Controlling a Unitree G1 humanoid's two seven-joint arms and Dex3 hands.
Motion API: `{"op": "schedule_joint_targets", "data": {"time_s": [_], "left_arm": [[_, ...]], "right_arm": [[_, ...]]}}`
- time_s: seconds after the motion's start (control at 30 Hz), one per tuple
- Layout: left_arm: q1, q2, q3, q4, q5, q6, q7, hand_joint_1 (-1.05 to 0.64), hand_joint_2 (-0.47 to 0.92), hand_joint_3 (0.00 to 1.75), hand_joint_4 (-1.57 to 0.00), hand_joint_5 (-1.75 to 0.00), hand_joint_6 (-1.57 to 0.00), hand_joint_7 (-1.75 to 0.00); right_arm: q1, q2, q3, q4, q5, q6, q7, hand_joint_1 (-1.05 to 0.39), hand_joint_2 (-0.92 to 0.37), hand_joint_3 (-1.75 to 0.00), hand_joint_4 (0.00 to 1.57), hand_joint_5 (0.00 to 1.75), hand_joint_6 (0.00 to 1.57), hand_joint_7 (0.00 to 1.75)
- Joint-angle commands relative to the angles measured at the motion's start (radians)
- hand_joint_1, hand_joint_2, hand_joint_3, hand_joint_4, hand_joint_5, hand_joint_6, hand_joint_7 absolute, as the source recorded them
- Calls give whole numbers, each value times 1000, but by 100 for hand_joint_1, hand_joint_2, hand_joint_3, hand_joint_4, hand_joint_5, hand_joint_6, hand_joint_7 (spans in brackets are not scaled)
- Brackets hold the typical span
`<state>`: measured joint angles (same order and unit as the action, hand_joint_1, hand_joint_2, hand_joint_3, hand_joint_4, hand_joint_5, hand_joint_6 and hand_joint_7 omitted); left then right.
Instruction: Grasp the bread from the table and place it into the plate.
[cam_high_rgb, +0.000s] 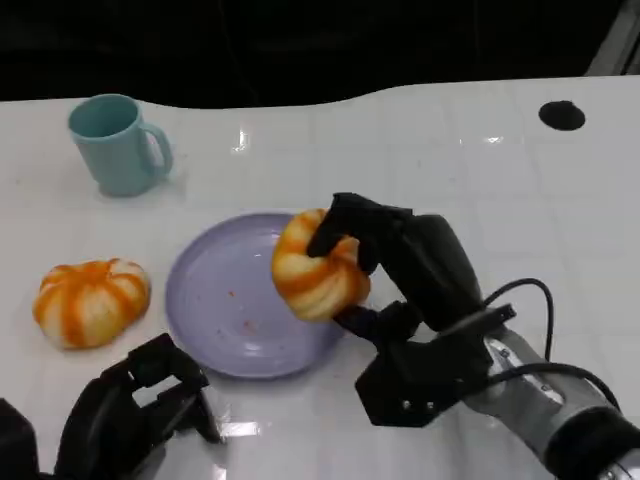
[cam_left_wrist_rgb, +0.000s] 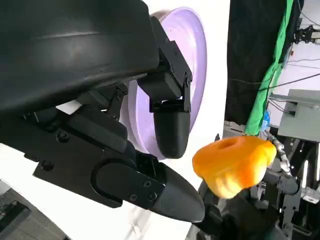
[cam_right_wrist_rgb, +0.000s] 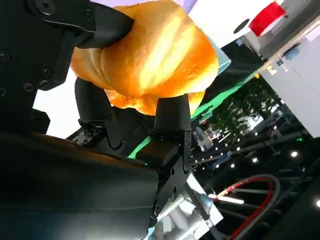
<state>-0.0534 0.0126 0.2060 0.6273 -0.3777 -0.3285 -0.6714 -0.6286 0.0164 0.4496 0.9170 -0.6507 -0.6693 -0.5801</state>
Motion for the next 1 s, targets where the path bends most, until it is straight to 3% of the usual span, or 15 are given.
{"op": "schedule_joint_targets", "data": {"time_s": [0.03, 0.17, 0.3, 0.4, 0.43, 0.47, 0.53, 0.57, 0.6, 0.77, 1.0], "left_arm": [[20, 6, 0, 5, 0, 16, 3, -104, 76, 0, -76, -168, -71, -139], [23, 5, 0, -2, -2, 22, 5, -104, 76, 0, -76, -168, -71, -139], [22, 7, 0, 0, 1, 16, 4, -104, 77, 0, -75, -169, -71, -139], [22, 7, -2, -1, 4, 19, 10, -104, 77, 0, -75, -169, -71, -139], [22, 7, -2, -2, 4, 21, 12, -105, 77, 0, -75, -169, -71, -139], [22, 7, -2, -1, 5, 21, 12, -105, 77, 0, -76, -168, -71, -139], [23, 6, -2, -4, 4, 24, 12, -105, 77, 0, -76, -168, -71, -138], [24, 6, -3, -7, 4, 24, 12, -104, 77, 0, -76, -167, -71, -138], [25, 5, -4, -10, 5, 24, 14, -104, 76, 0, -76, -167, -71, -138], [28, 6, -8, -16, 8, 28, 17, -105, 77, 0, -76, -167, -71, -137], [30, 5, -9, -22, 9, 24, 21, -105, 77, 0, -76, -166, -71, -137]], "right_arm": [[-63, 39, 5, 88, -2, -5, -32, -8, -21, -153, 99, 175, 79, 163], [-98, 68, 9, 154, 0, 3, -32, -10, -22, -151, 96, 175, 76, 161], [-119, 83, -1, 201, 34, -3, 42, -8, -33, -136, 83, 174, 76, 141], [-131, 81, 2, 210, 46, 12, 118, -10, -45, -109, 72, 139, 74, 94], [-134, 79, 5, 209, 46, 21, 140, -17, -52, -93, 58, 111, 64, 69], [-137, 75, 12, 205, 39, 32, 154, -20, -56, -84, 51, 97, 61, 54], [-145, 65, 33, 196, 15, 60, 177, -27, -66, -64, 41, 67, 56, 30], [-150, 58, 46, 190, 2, 80, 195, -34, -80, -40, 34, 50, 52, 17], [-154, 53, 57, 183, -7, 98, 213, -39, -86, -31, 28, 42, 49, 11], [-149, 35, 89, 134, -37, 170, 265, -60, -92, -26, 7, 31, 36, 1], [-120, 14, 101, 68, -41, 182, 288, -66, -92, -28, 8, 35, 35, 1]]}}
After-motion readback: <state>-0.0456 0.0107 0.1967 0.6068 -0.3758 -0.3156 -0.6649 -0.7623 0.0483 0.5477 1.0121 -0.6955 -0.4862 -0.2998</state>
